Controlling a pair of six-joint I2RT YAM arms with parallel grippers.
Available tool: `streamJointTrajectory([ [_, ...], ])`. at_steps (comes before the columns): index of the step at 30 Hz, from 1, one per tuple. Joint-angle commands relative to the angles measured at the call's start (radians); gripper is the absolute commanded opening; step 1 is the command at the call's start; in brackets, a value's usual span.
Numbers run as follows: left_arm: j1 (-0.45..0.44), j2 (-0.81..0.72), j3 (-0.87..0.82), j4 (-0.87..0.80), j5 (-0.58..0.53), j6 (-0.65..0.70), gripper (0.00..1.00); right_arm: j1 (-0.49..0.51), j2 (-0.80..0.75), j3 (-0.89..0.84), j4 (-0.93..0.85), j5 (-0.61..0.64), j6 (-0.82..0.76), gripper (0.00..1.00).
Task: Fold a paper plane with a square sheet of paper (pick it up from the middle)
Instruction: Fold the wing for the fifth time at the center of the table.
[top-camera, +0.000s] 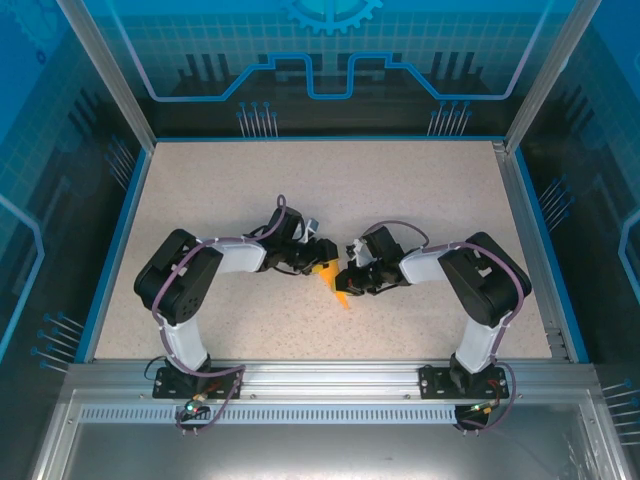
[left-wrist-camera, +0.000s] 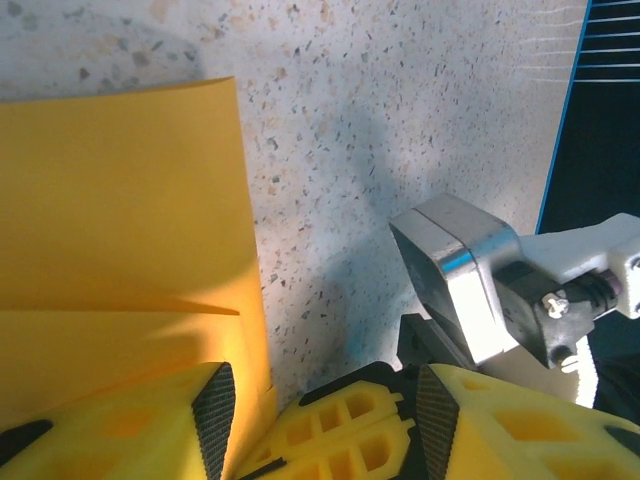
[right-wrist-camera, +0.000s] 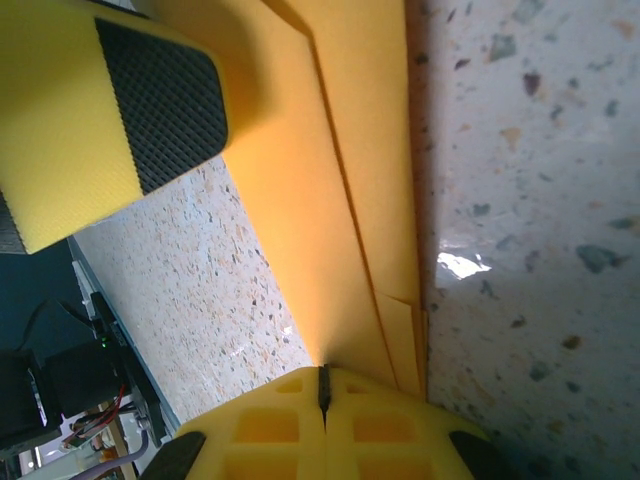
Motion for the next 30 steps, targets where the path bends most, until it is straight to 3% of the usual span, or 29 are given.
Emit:
streamJointTrajectory([
  [1, -0.003, 0.011, -0.011, 0.022, 0.012, 0.025, 0.54, -0.015, 0.056, -0.037, -0.14, 0.053, -0.023, 0.03],
  [10, 0.023, 0.084, 0.016, -0.005, -0.088, 0.052, 0.53, -0.015, 0.039, -0.053, -0.169, 0.054, -0.038, 0.01],
  [30, 0.162, 0.096, 0.074, -0.105, -0.11, 0.102, 0.54, -0.015, 0.027, -0.05, -0.193, 0.045, -0.052, 0.0],
])
